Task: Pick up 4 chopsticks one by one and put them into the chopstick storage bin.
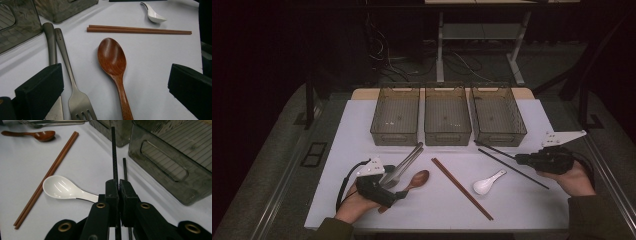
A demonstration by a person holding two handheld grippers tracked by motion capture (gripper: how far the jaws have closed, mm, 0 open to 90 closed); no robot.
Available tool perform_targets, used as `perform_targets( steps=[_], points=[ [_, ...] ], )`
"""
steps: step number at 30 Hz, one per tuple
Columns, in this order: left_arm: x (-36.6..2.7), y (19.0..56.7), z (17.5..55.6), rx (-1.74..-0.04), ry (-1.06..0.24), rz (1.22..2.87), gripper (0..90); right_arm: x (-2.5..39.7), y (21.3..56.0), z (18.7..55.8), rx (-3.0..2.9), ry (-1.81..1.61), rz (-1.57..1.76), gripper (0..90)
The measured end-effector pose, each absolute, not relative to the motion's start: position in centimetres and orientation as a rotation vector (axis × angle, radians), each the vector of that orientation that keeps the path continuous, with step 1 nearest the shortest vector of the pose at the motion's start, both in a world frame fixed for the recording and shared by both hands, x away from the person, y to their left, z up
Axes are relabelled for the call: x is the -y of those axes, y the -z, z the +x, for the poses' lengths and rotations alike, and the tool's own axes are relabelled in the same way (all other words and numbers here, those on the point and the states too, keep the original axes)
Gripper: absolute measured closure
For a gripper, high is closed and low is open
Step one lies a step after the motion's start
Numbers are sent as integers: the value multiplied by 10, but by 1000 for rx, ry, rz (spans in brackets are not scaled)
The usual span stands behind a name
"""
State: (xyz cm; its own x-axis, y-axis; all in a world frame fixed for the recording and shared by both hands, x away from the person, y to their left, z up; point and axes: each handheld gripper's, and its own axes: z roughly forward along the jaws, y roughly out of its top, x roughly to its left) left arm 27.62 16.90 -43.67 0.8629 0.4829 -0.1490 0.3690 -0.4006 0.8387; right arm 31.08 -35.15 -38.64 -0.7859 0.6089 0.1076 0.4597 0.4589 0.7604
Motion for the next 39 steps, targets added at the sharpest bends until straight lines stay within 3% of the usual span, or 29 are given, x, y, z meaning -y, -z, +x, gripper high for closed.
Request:
perform_targets(
  steps=[39],
  points=[
    [-170,436,271,-612,-147,2029,0,293,362,342,-2477,-1301,897,856]
  ],
)
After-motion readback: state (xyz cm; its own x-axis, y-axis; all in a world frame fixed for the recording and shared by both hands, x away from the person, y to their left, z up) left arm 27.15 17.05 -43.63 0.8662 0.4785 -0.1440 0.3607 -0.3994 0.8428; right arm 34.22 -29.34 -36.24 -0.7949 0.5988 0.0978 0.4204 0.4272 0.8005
